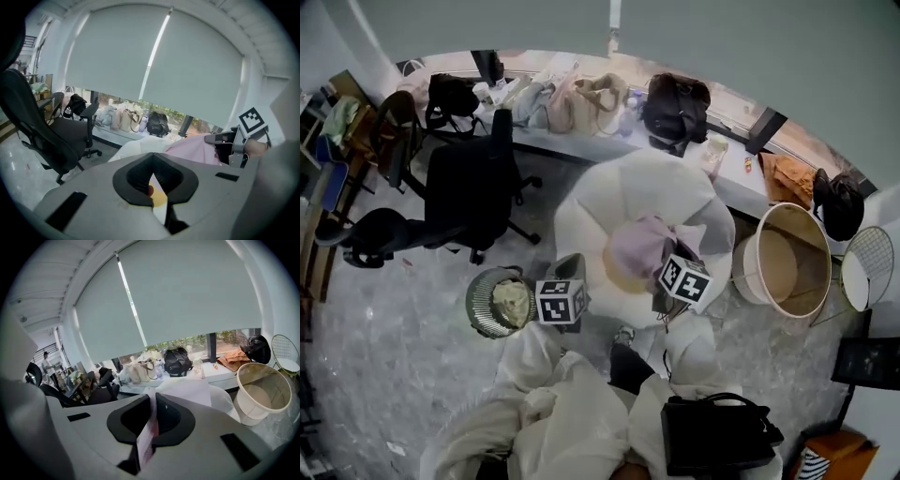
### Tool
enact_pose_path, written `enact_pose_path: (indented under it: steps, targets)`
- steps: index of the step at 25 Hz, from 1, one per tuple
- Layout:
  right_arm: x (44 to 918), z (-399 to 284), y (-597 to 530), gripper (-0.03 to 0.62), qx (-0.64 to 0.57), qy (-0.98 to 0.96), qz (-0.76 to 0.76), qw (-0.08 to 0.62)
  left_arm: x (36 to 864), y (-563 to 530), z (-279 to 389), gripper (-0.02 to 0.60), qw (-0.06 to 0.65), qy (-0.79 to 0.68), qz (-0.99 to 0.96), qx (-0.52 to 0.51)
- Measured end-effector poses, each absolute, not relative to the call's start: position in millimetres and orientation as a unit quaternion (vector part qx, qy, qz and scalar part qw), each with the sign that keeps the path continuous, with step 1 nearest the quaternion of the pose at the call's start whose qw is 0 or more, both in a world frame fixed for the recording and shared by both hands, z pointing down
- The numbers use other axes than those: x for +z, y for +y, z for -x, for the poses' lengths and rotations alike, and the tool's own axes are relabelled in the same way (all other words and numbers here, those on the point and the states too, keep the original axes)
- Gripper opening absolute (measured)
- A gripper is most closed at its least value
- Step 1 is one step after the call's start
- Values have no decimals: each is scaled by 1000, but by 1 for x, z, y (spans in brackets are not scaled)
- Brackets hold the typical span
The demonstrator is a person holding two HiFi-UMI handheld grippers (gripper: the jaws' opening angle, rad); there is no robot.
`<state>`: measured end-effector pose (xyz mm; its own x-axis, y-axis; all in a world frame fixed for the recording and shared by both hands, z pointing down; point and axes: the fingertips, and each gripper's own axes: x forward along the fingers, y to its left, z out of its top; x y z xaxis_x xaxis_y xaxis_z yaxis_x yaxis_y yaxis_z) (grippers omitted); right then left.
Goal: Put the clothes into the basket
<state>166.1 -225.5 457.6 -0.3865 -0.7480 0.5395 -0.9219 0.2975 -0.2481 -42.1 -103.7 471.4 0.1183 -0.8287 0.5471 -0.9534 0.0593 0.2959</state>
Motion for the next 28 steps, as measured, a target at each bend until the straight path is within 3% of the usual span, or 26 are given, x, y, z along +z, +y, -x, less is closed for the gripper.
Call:
enact_pose_path:
  steps: [7, 16, 28]
  targets:
    - [422, -93, -192, 34, 260, -814, -496, 155, 446, -46, 113, 3, 301, -701, -642, 73]
    - [422, 54, -111, 34, 247, -866, -398, 175, 470, 66, 220, 3, 329, -763, -556, 28]
    - [455, 222, 6, 34, 223, -915, -228, 246, 499, 219, 295, 3, 350, -838, -418, -20]
